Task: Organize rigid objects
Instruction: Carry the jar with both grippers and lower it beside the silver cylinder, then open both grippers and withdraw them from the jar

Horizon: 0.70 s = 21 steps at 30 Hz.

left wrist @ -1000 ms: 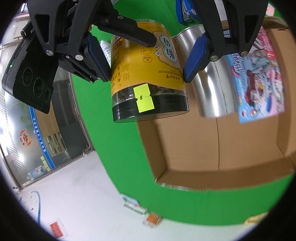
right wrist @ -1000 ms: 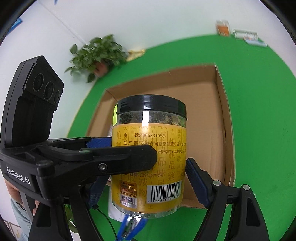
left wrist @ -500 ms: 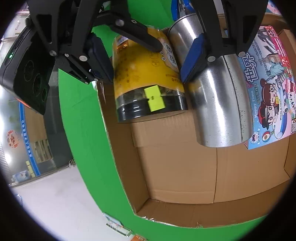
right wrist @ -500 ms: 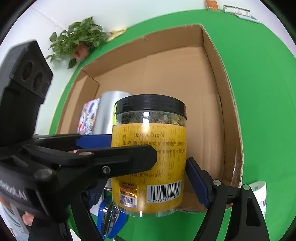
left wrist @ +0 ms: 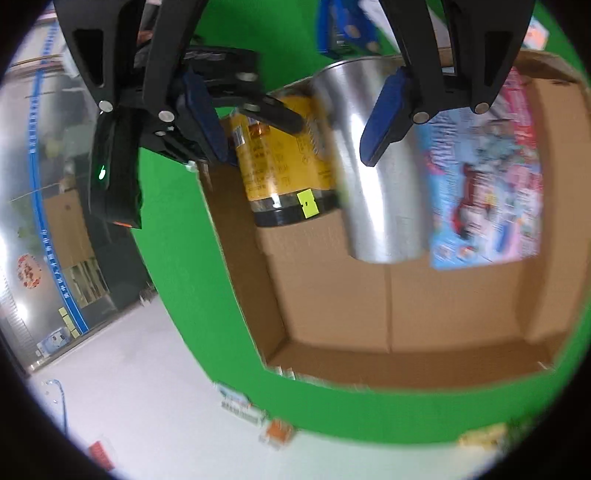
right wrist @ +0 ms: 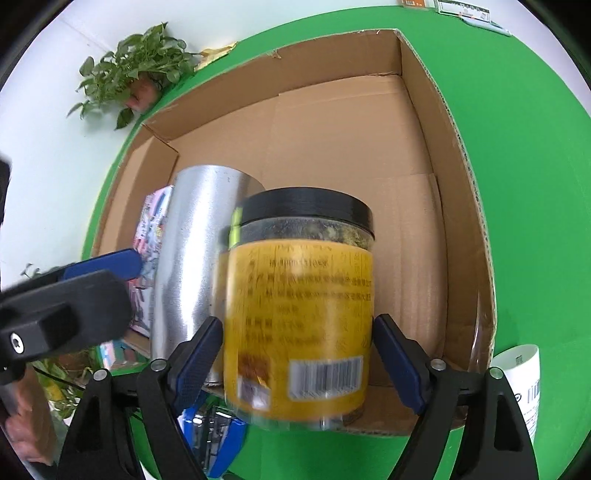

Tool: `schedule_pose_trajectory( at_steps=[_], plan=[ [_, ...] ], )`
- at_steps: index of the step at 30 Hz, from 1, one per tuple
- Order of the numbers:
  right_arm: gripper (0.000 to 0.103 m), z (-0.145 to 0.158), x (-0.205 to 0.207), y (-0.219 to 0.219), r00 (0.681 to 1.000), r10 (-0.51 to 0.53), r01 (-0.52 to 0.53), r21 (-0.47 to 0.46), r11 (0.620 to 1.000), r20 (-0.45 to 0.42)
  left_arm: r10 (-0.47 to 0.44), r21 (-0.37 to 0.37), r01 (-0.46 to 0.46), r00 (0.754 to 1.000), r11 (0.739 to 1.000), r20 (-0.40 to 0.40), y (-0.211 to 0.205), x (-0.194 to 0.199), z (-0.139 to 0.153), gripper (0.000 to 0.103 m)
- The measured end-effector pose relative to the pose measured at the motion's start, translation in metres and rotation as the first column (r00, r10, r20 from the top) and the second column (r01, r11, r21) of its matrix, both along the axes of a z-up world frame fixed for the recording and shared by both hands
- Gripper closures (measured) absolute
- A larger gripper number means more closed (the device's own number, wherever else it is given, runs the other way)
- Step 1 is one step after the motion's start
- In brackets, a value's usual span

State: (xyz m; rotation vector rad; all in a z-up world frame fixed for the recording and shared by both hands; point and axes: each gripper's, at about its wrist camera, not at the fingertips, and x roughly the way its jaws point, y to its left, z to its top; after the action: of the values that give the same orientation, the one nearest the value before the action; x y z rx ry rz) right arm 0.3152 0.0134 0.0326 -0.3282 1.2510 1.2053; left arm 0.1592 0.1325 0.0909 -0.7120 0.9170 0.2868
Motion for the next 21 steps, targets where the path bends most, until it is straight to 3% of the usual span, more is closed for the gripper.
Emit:
schedule_pose_trajectory(
  at_steps=[2,3,5,8,11,12,14,16,18,20,21],
  plan=[
    [0.005,0.007,-0.007,-0.006,0.999,0.045,-0.044,0.042,0.998,-0.014,0.025,0.109,-0.030,0.999,0.994,0.042,-0.005,-0.021,0.013,0.030],
    [0.005,0.016,-0.011,-0.014,0.998,0.056,-0.057,0.068,0.996,0.026,0.036,0.162,-0.046,0.997,0.986,0.064,-0.009,-0.032,0.018,0.030],
    [0.005,0.033,-0.015,-0.035,0.994,0.039,-0.051,0.120,0.991,0.098,0.078,0.304,-0.112,0.990,0.946,0.120,-0.020,-0.061,0.029,0.029],
    [0.001,0.058,-0.020,-0.078,0.978,-0.041,-0.011,0.246,0.969,0.206,0.146,0.509,-0.229,0.969,0.830,0.198,-0.041,-0.099,0.038,0.022],
    [0.001,0.068,-0.033,-0.112,0.912,-0.175,0.049,0.326,0.944,0.371,0.190,0.654,-0.309,0.950,0.691,0.248,-0.062,-0.121,0.038,0.018],
    [0.001,0.067,-0.037,-0.119,0.897,-0.184,0.041,0.339,0.940,0.401,0.203,0.675,-0.318,0.948,0.666,0.246,-0.068,-0.126,0.034,0.016],
    [0.001,0.060,-0.040,-0.129,0.882,-0.197,0.027,0.373,0.927,0.427,0.229,0.666,-0.323,0.946,0.672,0.227,-0.071,-0.127,0.028,0.016],
    [0.005,0.052,-0.029,-0.132,0.868,-0.254,0.099,0.353,0.931,0.426,0.247,0.636,-0.322,0.947,0.701,0.208,-0.069,-0.128,0.019,0.016],
    [0.031,0.040,-0.006,-0.130,0.893,-0.266,0.149,0.318,0.936,0.363,0.274,0.610,-0.334,0.942,0.719,0.193,-0.069,-0.132,0.008,0.016],
    [0.038,0.028,0.013,-0.124,0.895,-0.274,0.182,0.272,0.945,0.352,0.290,0.590,-0.334,0.942,0.735,0.172,-0.069,-0.134,-0.002,0.016],
    [0.053,0.020,0.019,-0.118,0.890,-0.276,0.195,0.244,0.950,0.362,0.294,0.580,-0.332,0.942,0.744,0.162,-0.075,-0.138,-0.006,0.016]
  ],
)
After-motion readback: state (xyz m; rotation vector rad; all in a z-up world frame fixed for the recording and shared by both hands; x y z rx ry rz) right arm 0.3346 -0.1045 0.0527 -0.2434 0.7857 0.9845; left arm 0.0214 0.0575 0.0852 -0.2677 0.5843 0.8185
